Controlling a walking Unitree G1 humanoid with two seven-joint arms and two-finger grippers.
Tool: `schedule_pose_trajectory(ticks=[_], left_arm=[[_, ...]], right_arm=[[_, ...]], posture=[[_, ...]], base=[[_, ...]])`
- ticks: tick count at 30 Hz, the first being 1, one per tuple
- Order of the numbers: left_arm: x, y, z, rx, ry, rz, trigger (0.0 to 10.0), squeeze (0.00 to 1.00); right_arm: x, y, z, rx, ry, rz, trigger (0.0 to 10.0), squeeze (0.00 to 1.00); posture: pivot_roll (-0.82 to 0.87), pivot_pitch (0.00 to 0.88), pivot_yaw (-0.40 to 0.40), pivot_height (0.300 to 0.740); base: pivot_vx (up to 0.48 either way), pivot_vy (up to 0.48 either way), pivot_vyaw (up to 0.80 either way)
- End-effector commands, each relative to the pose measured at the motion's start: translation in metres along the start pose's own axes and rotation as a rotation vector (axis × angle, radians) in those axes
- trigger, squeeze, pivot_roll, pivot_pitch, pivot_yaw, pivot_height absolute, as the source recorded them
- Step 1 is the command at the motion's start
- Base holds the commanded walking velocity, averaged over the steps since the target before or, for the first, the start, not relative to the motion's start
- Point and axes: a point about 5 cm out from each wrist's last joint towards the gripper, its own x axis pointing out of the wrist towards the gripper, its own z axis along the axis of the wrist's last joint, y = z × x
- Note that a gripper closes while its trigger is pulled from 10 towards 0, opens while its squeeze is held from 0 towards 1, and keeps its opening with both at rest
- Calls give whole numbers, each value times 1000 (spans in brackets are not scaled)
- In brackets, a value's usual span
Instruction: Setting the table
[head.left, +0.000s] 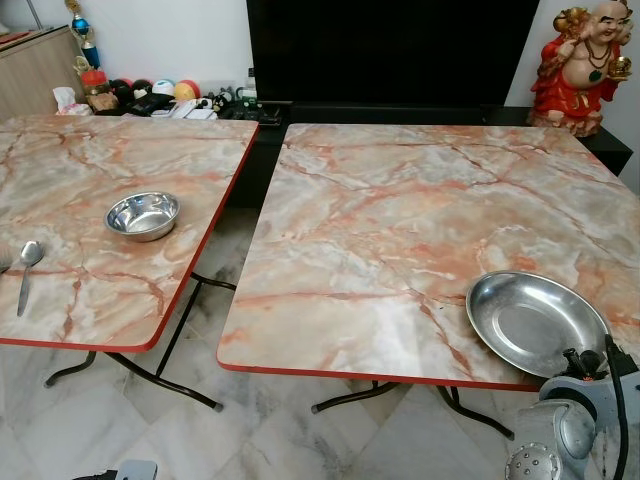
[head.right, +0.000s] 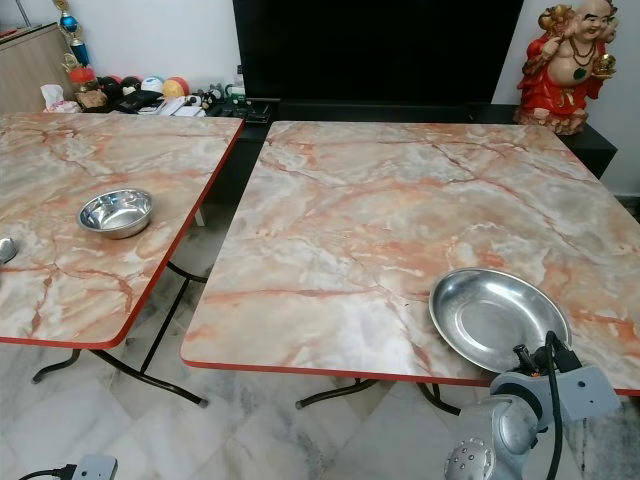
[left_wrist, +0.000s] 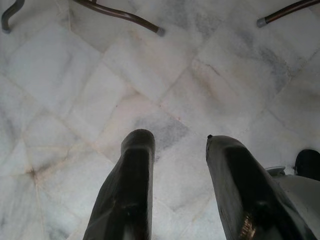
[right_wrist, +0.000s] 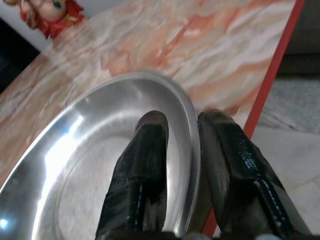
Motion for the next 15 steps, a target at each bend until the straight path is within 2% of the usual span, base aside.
schedule_pose_trajectory(ticks=[1,9,10,11,15], left_arm=[[-1,1,-4,14,18,0,10000,0],[-1,1,-4,11,17,1,10000,0],[-1,1,-4,9,17,2,10000,0],[-1,1,-4,7,16,4,10000,0],[-1,1,-3,-6,15,8,10000,0]], right_arm=[[0,0,7,3,-35,-17,10000,0],[2,-3,13,-2,-77,-43,10000,0],[2,-2,17,-32,-105,-29,10000,0],[0,5,24,-109,-171,22,10000,0],[-3,20,31,-192,-231,125,10000,0]], posture=[[-28,42,8,740],[-28,41,7,740],[-28,40,8,740],[-27,39,8,740],[-37,39,11,740]], base=[[0,0,0],[0,0,0],[0,0,0],[0,0,0],[0,0,0]])
